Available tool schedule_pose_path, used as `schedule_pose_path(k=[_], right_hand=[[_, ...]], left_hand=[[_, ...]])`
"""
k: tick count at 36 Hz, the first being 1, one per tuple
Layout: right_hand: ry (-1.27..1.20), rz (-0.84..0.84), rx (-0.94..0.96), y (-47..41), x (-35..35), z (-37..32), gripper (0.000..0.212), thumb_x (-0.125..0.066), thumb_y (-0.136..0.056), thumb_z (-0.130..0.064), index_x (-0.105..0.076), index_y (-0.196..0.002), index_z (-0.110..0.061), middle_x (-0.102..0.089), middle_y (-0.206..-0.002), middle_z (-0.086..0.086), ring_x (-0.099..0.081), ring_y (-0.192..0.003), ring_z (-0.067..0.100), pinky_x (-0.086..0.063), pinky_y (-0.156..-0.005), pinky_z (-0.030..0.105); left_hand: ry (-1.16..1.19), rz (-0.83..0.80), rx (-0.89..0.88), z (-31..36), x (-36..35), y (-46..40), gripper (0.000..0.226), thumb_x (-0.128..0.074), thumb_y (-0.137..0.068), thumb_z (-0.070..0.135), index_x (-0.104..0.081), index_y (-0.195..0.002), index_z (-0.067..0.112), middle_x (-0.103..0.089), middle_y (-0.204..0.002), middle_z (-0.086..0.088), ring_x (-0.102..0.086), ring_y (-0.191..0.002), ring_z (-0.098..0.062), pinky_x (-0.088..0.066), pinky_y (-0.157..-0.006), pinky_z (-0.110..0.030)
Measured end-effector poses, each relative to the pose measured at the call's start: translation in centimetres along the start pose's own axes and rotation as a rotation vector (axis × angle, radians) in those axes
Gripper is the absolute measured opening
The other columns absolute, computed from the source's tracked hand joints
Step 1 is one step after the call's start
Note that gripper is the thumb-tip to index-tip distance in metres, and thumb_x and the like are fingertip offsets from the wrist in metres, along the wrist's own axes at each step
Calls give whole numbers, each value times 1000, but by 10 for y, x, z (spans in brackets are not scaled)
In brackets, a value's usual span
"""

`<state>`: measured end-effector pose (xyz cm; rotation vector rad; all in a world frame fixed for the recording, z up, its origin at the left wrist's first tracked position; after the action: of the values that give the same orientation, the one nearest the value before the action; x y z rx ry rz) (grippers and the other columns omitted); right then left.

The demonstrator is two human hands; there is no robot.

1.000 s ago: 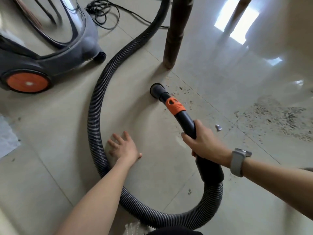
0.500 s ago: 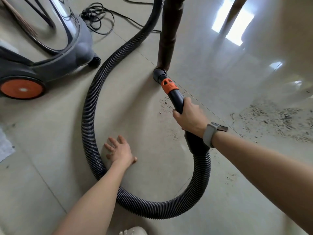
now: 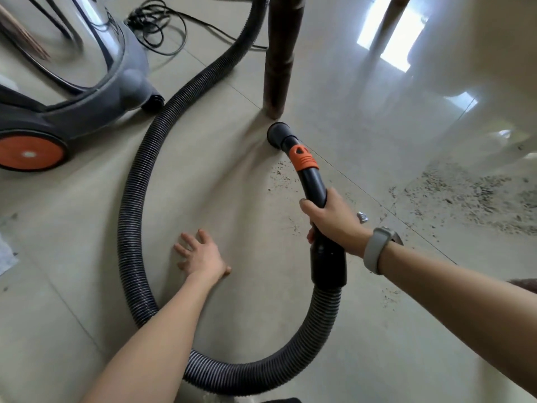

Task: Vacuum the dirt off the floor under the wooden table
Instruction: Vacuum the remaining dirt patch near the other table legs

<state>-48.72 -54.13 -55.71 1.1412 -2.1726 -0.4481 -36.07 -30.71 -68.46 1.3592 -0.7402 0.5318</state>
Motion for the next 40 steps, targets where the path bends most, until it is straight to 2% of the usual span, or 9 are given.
schedule_pose_path(k=[9,14,17,19,22,26,31,34,40], right_hand=[[-332,-74,-115,-3,-24,0,21,-51,-95,-22,-41,-108,-9,-49,-75,11,-57,-50,25,-54,-53,33],[-400,-65,-162,-8,-39,8,14,-50,-95,-22,-40,-92,-13,-47,-72,10,-51,-47,23,-51,-50,32],[-499,-98,-191,-2,-56,9,16,-50,-97,-24,-39,-94,-11,-46,-72,10,-52,-47,24,-51,-51,33],[-563,-121,-207,4,-66,8,18,-49,-98,-24,-39,-101,-9,-46,-72,11,-52,-49,25,-52,-52,34],[-630,-134,-233,13,-78,9,21,-48,-98,-25,-39,-105,-7,-44,-73,10,-51,-54,26,-52,-56,35],[-649,-91,-232,15,-84,10,25,-48,-99,-28,-41,-106,-6,-45,-75,10,-51,-61,24,-51,-65,38],[-677,-87,-250,18,-87,7,23,-51,-97,-29,-44,-95,-7,-47,-76,10,-53,-62,23,-52,-65,36],[-751,-53,-249,15,-82,0,24,-52,-97,-26,-44,-87,-7,-48,-75,11,-54,-59,24,-53,-62,36],[-809,-34,-242,9,-92,-14,27,-50,-98,-25,-39,-82,-7,-44,-71,10,-51,-53,22,-49,-54,33]], left_hand=[[-14,-16,-19,-1,0,-2,116,-81,-72,35,0,-151,11,10,-157,-23,5,-142,-48,-20,-113,-54],[69,-35,-29,-7,2,1,102,-71,-79,46,-8,-152,15,7,-158,-20,5,-144,-43,-15,-116,-49],[116,-10,-111,4,13,4,70,-57,-90,45,-33,-146,11,-21,-155,-20,-13,-145,-33,-13,-118,-40],[294,-11,-180,17,21,16,50,-53,-94,35,-49,-135,7,-43,-145,-16,-36,-136,-27,-25,-114,-35],[763,-246,-226,34,19,58,25,-45,-100,29,-62,-106,12,-63,-113,-10,-60,-99,-21,-47,-84,-29],[911,-583,-295,48,2,113,36,-30,-102,40,-60,-102,20,-64,-92,0,-61,-80,-12,-50,-71,-23],[782,-495,-426,47,5,132,48,-33,-96,54,-52,-122,19,-64,-110,3,-62,-97,-8,-48,-81,-21],[767,-440,-489,50,11,141,46,-38,-97,49,-54,-115,10,-60,-95,1,-59,-80,-7,-48,-67,-14],[926,-432,-418,24,18,136,31,-47,-95,43,-59,-89,15,-60,-80,-4,-58,-72,-15,-46,-70,-30]])
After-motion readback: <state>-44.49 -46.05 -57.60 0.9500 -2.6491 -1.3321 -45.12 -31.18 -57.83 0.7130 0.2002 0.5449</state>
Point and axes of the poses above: each hand's wrist, its own y-axis away from the middle knuckle, its own x-axis out of the back of the hand, z = x × y, the point moved 9 cm from there along -y, towards the middle knuckle
